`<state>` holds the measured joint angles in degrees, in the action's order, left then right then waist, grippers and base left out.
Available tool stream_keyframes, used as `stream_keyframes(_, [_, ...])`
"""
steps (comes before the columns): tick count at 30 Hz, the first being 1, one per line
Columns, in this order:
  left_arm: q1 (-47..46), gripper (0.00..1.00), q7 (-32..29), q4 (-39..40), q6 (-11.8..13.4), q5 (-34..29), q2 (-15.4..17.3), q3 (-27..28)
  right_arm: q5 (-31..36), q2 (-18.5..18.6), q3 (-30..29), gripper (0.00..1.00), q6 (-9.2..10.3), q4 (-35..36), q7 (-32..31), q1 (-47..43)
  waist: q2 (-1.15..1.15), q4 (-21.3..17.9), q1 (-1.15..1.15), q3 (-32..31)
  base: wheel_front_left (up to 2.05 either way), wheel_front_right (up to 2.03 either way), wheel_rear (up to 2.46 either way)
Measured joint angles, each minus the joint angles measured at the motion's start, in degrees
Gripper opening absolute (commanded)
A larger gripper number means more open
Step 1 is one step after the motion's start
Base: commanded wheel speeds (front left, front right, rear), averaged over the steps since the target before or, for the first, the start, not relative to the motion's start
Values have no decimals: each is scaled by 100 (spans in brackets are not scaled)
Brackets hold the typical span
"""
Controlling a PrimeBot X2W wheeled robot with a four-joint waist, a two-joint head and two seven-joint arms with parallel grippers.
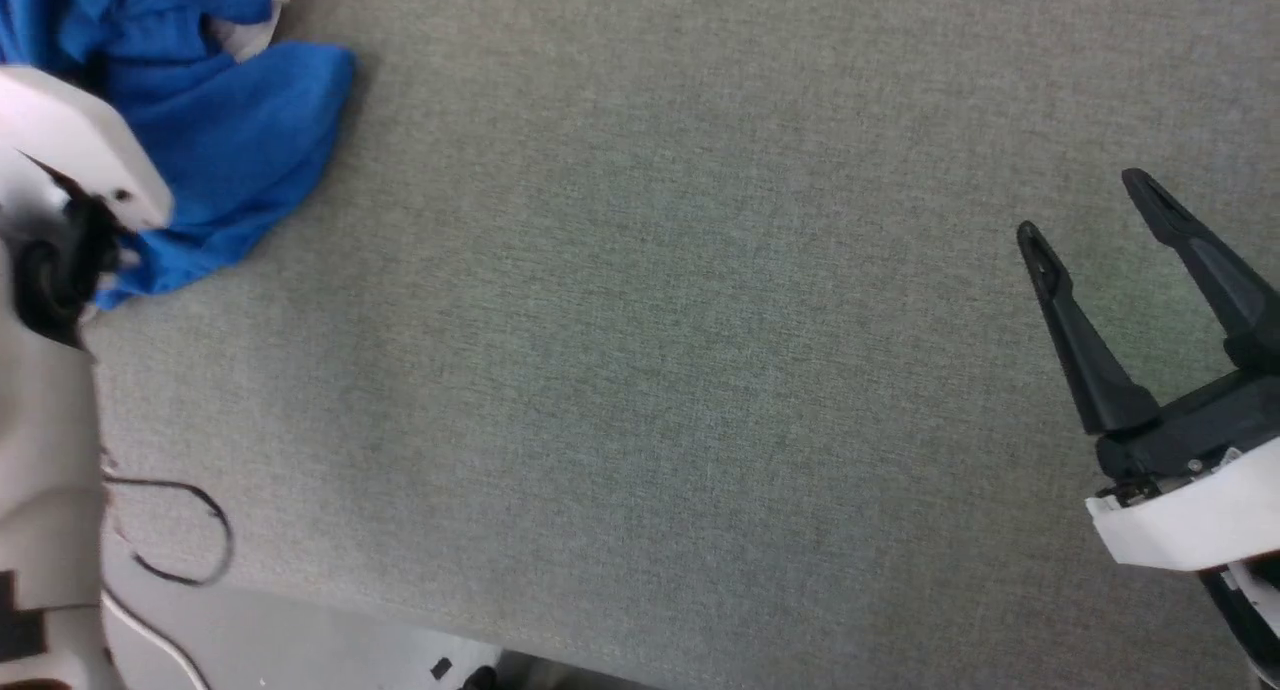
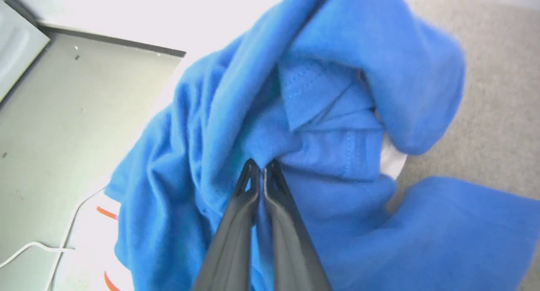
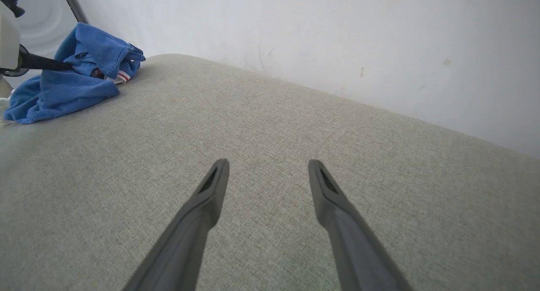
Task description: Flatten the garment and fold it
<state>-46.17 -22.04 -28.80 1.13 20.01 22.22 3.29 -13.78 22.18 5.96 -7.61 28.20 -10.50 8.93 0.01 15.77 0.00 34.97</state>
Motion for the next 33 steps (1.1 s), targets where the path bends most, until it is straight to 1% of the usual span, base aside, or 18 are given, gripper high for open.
stream_keyframes(5, [-284, 0, 434, 327, -2, -140, 271, 13, -35, -204, 151, 100, 0, -271, 201, 19, 0, 8, 0, -270, 0, 0, 0])
stream_keyframes(9, [-558, 0, 684, 649, -45, -216, 388, 2, -37, -408, 247, 100, 0, -569, 401, 19, 0, -1, 0, -567, 0, 0, 0])
stream_keyframes(12, [-828, 0, 737, 896, -120, -282, 459, -114, -36, -595, 292, 100, 0, -804, 545, 16, 0, -20, 0, -836, 0, 0, 0])
stream_keyframes(13, [-1051, 0, 724, 1033, -167, -292, 463, -182, -25, -721, 298, 100, 0, -960, 648, 6, 0, -39, 0, -1027, 0, 0, 0])
stream_keyframes(17, [-1505, 0, 617, 1303, -261, -296, 413, -388, 12, -1002, 279, 100, 0, -1258, 822, -115, 0, -95, -1, -1445, 0, 0, 0])
stream_keyframes(21, [-1945, 0, 402, 1534, -268, -247, 189, -577, 60, -1263, 194, 100, 0, -1488, 958, -282, 0, -184, -1, -1878, 0, 0, 0])
stream_keyframes(25, [-2432, 0, 242, 1684, -266, -124, -147, -750, 132, -1456, 100, 100, 0, -1645, 1061, -393, 0, -319, -2, -2285, 0, 0, 0])
stream_keyframes(28, [-2734, 0, 171, 1734, -257, 29, -506, -895, 175, -1556, 0, 100, 0, -1711, 1094, -480, 0, -449, -2, -2542, 0, 0, 0])
stream_keyframes(31, [-2943, 0, 134, 1734, -182, 196, -939, -1021, 212, -1622, -76, 100, 0, -1759, 1123, -548, 0, -612, -2, -2734, 0, 0, 0])
stream_keyframes(33, [-3005, 0, 91, 1719, -182, 277, -1199, -1154, 234, -1666, -131, 100, 0, -1790, 1128, -580, 0, -732, -1, -2824, 0, 0, 0])
